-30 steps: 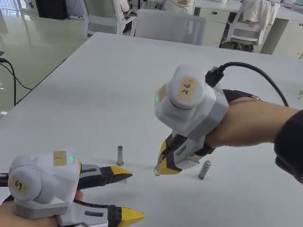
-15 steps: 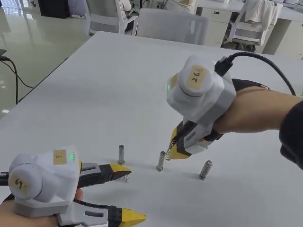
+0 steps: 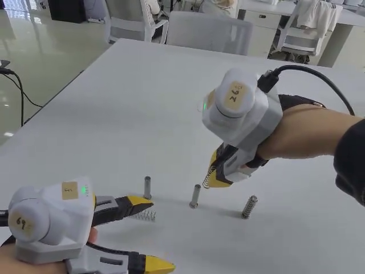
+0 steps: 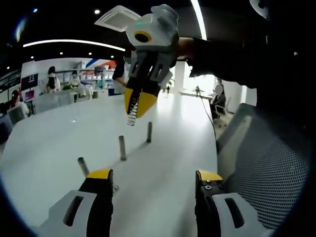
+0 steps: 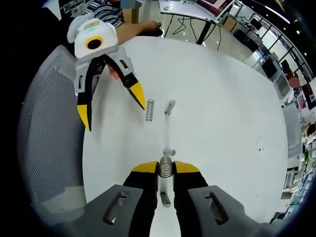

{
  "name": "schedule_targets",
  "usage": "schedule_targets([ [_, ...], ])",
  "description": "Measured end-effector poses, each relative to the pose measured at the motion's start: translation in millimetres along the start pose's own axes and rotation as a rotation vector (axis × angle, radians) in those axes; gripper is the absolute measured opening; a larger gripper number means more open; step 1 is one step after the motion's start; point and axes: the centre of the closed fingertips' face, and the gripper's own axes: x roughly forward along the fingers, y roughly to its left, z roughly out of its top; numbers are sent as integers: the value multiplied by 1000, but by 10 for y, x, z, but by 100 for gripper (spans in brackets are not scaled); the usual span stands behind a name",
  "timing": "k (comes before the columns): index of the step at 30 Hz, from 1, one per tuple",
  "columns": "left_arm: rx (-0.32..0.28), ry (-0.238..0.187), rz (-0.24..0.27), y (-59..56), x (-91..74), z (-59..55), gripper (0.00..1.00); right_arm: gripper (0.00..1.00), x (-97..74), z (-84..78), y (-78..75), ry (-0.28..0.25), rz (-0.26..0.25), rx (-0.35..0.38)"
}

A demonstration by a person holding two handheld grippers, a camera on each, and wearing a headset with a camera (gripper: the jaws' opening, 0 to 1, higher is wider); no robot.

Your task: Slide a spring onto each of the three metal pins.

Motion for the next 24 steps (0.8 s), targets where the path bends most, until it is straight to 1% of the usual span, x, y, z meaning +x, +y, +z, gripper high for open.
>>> schedule_targets([
  [11,-25,3,45,84,-38,-27,76,8,9,-4,-35,6,-8,-4],
  [19,-29,2,71,134,-49,-23,84,8,13,-3,-51,8,-9,-7],
  [24,-31,-4,87,169,-60,-16,87,8,27,-17,-64,12,-9,-7],
])
